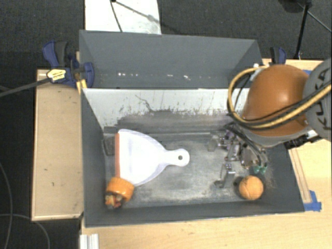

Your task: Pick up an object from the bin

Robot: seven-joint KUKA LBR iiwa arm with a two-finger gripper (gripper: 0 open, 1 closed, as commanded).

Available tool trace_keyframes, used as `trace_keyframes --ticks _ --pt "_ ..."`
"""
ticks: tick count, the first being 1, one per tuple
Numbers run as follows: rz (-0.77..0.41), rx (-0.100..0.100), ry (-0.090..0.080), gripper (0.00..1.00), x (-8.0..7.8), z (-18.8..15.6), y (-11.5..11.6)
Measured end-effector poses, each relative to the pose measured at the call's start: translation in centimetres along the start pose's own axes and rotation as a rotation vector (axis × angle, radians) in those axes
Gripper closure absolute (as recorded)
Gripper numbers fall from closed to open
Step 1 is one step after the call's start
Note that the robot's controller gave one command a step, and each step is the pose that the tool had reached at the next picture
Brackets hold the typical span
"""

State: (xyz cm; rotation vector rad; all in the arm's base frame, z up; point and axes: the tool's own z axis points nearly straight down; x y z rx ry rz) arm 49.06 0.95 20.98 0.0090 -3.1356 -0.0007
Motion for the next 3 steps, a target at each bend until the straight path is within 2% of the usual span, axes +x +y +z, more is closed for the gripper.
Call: trace_keyframes --ticks 1,2,3 --pt "0.000 0.000 -0.008 0.00 -0.2 -0.4 0.0" --pt "0.009 0.000 -0.014 0.00 -5.0 2.7 4.1" --pt "-0.042 -0.001 -0.011 0.00 -5.3 4.1 5.6"
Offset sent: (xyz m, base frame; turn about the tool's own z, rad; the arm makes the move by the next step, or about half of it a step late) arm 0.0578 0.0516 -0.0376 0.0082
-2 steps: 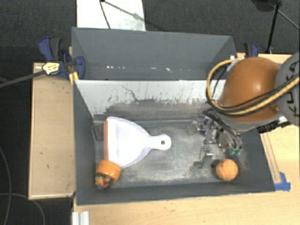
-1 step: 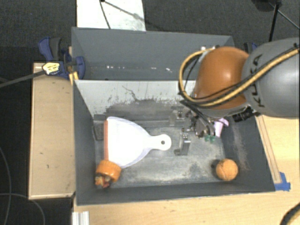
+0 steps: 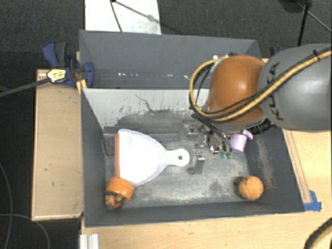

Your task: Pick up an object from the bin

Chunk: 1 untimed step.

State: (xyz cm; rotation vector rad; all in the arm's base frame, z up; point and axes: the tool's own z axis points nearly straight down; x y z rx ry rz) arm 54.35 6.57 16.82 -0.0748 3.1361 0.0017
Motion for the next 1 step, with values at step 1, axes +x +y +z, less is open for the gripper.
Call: trace_keyframes --ticks 1 --pt "-0.005 0.001 -0.004 0.00 -1.53 3.07 3.40"
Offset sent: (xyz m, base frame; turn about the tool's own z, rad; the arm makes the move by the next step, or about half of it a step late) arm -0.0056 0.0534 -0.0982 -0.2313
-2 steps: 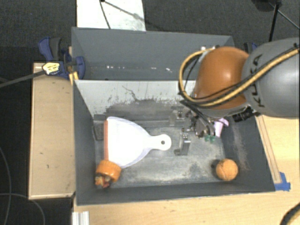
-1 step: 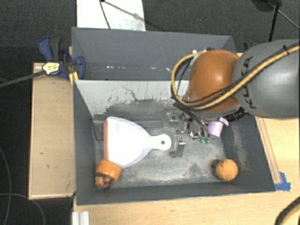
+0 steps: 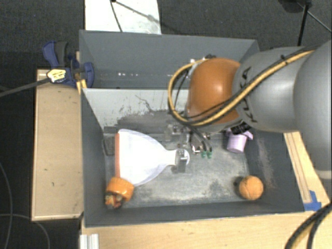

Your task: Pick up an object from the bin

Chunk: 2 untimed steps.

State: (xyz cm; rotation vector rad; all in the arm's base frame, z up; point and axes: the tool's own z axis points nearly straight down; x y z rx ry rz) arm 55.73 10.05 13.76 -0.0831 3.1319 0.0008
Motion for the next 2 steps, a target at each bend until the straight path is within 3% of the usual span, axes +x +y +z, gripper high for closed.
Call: trace_keyframes --ticks 1,2 --pt "-0.003 -0.001 0.000 0.00 -0.5 1.0 1.2" --pt "-0.212 -0.001 0.015 0.00 1.6 -0.2 1.5"
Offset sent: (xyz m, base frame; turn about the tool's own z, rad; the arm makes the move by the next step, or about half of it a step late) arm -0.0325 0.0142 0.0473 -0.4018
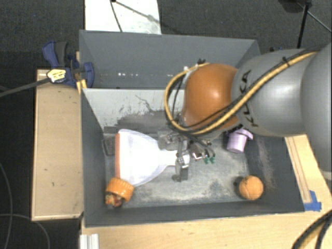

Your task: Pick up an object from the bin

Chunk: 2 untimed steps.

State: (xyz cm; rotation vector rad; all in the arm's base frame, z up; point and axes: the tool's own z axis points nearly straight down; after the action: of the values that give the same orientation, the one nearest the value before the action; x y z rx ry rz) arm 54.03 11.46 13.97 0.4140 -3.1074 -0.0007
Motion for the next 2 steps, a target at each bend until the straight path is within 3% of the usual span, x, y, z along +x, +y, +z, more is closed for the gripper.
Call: trace_keyframes --ticks 1,2 --pt "-0.170 0.003 -0.017 0.00 -1.1 -1.1 1.1" --pt "-0.183 0.002 -0.015 0.00 -1.1 4.1 3.3"
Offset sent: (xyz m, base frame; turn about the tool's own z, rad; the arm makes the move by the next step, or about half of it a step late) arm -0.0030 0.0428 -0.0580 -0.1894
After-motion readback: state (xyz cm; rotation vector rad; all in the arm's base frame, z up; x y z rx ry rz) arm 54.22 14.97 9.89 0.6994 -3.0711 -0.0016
